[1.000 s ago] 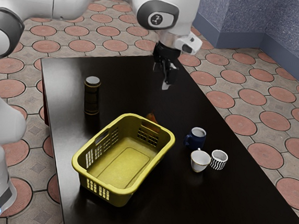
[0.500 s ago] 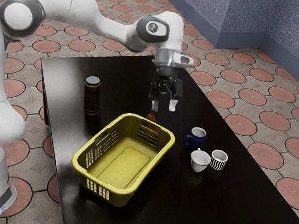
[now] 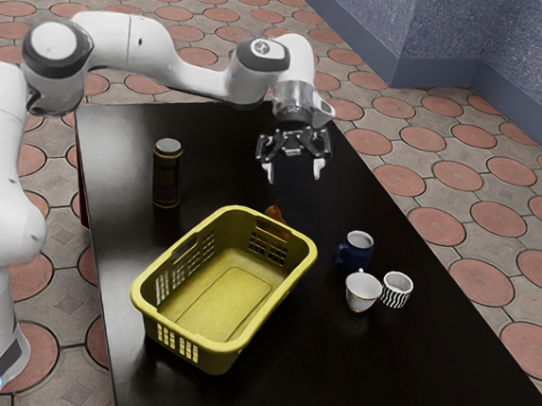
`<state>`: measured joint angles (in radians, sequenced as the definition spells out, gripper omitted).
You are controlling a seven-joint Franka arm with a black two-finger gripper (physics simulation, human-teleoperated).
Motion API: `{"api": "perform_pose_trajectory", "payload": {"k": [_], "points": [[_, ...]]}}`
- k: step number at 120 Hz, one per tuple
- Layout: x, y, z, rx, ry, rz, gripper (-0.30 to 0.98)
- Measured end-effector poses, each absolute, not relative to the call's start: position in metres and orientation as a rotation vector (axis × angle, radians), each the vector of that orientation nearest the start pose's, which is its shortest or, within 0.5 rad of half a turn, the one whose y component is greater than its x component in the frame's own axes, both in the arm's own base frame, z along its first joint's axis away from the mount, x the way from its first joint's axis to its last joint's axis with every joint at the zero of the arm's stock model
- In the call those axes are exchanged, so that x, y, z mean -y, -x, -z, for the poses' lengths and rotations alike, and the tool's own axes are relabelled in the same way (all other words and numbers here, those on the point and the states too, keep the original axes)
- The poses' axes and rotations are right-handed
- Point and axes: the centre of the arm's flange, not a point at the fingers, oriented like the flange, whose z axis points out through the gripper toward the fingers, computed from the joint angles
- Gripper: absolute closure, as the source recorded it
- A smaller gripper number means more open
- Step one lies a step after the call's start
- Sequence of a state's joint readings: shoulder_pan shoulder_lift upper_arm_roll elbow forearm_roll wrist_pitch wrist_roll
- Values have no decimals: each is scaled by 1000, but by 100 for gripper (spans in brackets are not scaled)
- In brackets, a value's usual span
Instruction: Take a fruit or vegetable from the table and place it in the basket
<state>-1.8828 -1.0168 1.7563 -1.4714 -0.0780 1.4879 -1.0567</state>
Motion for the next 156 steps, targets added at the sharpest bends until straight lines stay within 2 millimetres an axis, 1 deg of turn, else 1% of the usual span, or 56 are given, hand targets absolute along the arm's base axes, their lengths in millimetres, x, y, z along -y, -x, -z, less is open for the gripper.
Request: {"api": "perform_pose_trajectory", "payload": {"k": [13, 19, 25, 32, 41, 56, 63, 81, 95, 104, 131, 156], "points": [[-154, -615, -401, -1126, -1884, 1019, 0], [-152, -616, -390, -1181, -1863, 1068, 0], [-146, -618, -385, -1220, -1849, 1107, 0], [-133, -619, -388, -1241, -1839, 1148, 0], [-125, -619, -388, -1279, -1817, 1194, 0], [-106, -616, -380, -1328, -1793, 1286, 0], [-100, -616, -378, -1350, -1783, 1315, 0], [-102, -615, -374, -1419, -1743, 1359, 0], [-114, -612, -375, -1474, -1713, 1374, 0], [-116, -609, -374, -1496, -1711, 1397, 0], [-114, -598, -371, -1516, -1765, 1466, 0], [-100, -599, -373, -1514, -1810, 1491, 0]]}}
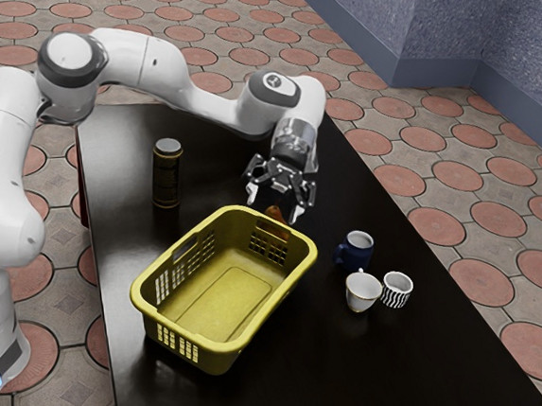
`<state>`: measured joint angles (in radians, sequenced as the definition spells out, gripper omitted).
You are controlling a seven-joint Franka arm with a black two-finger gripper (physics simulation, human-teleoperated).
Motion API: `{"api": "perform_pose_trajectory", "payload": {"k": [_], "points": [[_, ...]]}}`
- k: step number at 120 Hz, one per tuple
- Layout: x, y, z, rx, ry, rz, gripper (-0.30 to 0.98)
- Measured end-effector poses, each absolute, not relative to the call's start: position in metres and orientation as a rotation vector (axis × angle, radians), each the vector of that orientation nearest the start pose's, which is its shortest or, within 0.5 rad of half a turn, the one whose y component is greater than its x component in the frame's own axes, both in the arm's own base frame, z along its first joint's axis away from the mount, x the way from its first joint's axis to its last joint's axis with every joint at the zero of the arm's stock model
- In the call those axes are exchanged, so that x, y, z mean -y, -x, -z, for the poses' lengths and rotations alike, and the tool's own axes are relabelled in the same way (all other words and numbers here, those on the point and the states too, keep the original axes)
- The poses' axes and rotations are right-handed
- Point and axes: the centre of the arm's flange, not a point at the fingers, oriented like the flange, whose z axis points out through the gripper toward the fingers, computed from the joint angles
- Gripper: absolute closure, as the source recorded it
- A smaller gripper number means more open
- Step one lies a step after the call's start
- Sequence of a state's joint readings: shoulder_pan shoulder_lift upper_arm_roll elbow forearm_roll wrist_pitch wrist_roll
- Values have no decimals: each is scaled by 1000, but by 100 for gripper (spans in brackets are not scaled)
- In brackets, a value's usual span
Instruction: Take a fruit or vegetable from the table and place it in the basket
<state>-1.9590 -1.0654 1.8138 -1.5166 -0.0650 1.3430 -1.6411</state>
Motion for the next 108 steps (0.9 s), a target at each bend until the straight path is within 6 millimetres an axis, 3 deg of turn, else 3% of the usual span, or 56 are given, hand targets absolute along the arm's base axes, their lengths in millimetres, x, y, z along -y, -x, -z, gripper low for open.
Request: {"api": "perform_pose_trajectory", "payload": {"k": [67, 108], "points": [[-93, -612, -381, 1924, 2278, -1805, 0], [-96, -608, -359, 1916, 2245, -1788, 0]]}}
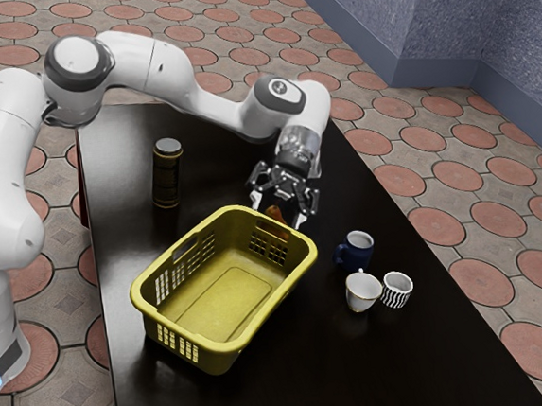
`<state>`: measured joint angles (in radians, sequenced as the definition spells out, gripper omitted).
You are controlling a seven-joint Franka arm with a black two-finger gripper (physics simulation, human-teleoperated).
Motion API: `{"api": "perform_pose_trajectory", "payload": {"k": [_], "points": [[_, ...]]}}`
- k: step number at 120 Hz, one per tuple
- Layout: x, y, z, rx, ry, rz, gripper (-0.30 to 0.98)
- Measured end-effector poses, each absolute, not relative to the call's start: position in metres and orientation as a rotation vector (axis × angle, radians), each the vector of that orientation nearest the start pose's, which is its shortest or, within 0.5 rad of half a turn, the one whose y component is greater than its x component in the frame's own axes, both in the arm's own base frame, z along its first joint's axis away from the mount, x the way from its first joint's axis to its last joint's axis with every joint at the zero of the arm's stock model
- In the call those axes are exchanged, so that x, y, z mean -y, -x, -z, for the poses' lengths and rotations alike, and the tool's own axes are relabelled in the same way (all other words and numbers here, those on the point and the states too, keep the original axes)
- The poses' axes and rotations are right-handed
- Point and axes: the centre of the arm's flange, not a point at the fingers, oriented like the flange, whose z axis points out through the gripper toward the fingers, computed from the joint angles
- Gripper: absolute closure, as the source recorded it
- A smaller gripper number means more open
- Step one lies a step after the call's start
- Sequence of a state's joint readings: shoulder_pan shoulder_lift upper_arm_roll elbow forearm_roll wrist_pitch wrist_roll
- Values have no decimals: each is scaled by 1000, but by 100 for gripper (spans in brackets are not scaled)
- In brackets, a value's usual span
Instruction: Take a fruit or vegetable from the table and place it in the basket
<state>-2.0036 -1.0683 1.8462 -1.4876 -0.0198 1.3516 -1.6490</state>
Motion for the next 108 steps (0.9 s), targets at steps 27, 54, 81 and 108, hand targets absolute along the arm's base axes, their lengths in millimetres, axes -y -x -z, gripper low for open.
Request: {"api": "perform_pose_trajectory", "payload": {"k": [27, 54, 81, 108], "points": [[-86, -608, -356, 1880, 2270, -1770, 0], [-83, -605, -341, 1861, 2249, -1782, 0], [-78, -604, -337, 1852, 2257, -1792, 0], [-73, -604, -335, 1842, 2275, -1808, 17]]}}
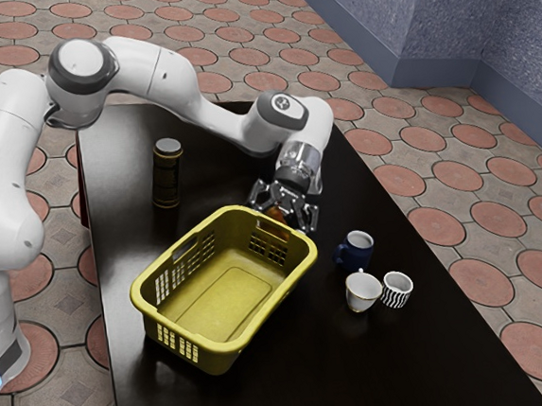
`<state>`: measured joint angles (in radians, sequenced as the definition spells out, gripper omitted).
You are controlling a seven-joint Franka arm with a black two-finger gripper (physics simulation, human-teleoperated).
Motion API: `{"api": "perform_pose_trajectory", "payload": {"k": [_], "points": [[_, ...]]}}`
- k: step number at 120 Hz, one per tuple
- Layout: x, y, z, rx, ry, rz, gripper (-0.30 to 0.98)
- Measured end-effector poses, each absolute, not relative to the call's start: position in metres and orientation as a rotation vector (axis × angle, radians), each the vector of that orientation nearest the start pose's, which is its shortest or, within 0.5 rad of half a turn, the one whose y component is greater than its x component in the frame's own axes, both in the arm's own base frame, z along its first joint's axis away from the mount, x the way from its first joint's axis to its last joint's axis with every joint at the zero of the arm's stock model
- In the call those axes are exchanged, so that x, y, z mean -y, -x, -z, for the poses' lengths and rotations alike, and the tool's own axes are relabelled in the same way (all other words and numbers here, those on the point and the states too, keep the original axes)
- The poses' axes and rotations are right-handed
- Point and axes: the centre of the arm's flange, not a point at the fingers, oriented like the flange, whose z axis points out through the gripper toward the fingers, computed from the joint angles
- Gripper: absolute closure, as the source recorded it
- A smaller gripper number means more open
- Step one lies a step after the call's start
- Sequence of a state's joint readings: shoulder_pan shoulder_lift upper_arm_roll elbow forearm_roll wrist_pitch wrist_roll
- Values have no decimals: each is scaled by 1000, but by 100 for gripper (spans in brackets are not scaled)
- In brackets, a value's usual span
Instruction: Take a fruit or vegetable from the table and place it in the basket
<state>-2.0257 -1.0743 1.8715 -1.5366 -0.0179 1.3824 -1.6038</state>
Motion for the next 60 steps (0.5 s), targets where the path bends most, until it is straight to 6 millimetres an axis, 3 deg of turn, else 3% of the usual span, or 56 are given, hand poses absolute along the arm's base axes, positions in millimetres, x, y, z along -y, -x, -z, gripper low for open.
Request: {"api": "perform_pose_trajectory", "payload": {"k": [19, 33, 60], "points": [[-70, -604, -335, 1825, 2278, -1813, 44], [-70, -605, -340, 1828, 2286, -1802, 46], [-82, -610, -401, 1863, 2409, -1657, 40]]}}
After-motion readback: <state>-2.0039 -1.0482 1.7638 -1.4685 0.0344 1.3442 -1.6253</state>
